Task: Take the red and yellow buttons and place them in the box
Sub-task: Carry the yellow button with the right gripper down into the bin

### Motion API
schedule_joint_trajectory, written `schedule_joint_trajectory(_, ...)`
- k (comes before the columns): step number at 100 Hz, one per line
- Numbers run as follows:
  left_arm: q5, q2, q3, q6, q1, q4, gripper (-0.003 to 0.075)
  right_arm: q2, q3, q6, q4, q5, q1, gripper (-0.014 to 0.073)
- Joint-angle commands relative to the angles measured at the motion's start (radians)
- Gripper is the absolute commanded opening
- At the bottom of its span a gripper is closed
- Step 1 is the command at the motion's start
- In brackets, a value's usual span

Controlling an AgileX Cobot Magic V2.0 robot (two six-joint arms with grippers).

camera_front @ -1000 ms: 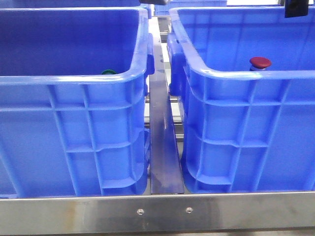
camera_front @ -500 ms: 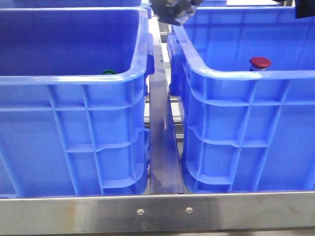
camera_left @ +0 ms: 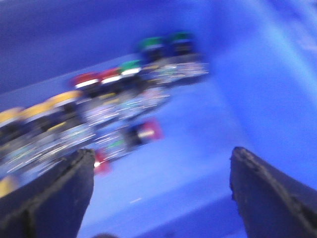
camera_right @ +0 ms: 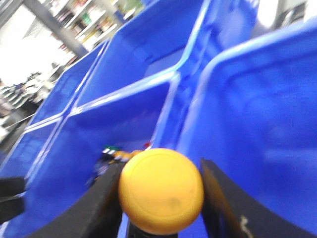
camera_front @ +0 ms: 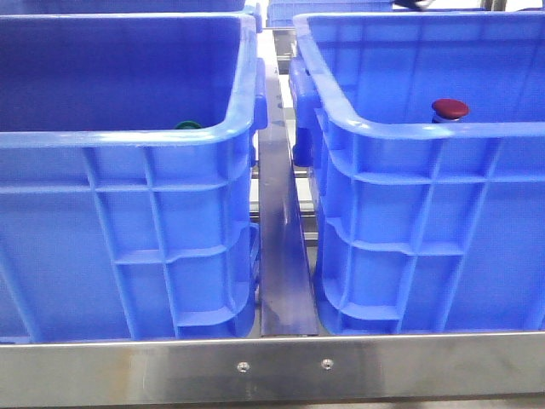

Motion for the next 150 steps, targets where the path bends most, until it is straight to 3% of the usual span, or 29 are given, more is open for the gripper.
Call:
schedule_joint_trajectory(1, -0.078, -0.066, 0.006, -0.011, 0.069, 0.000, 0.0512, -0.025, -0.037, -0.052, 0.121, 0.031, -0.044, 0.0125)
schedule_joint_trajectory(21, -0.080, -0.151, 0.057, -0.011, 0.195, 0.003, 0.0330, -0.025, -0.037, -0.195, 0.121, -0.089, -0.120, 0.0125)
schedule_joint_trajectory(42, -0.085, -0.204, 0.072, -0.011, 0.207, 0.010, -0.0022, -0.024, -0.039, -0.394, 0.121, -0.324, -0.139, 0.0125)
schedule_joint_trajectory(64, -0.098, -0.209, 0.072, -0.011, 0.207, 0.010, -0.0020, 0.037, -0.082, -0.546, 0.121, -0.431, -0.139, 0.0125)
schedule_joint_trajectory(89, -0.098, -0.209, 0.072, -0.011, 0.207, 0.010, -0.0020, 0.264, -0.227, -0.656, 0.121, -0.450, -0.139, 0.0125)
schedule_joint_trajectory(118, -0.096, -0.209, 0.072, -0.011, 0.207, 0.001, -0.0020, 0.501, -0.363, -0.709, 0.121, -0.441, -0.139, 0.0125)
schedule_joint_trajectory(150, -0.096, -0.209, 0.072, -0.011, 0.207, 0.001, -0.0020, 0.613, -0.444, -0.716, 0.121, -0.445, -0.145, 0.0107)
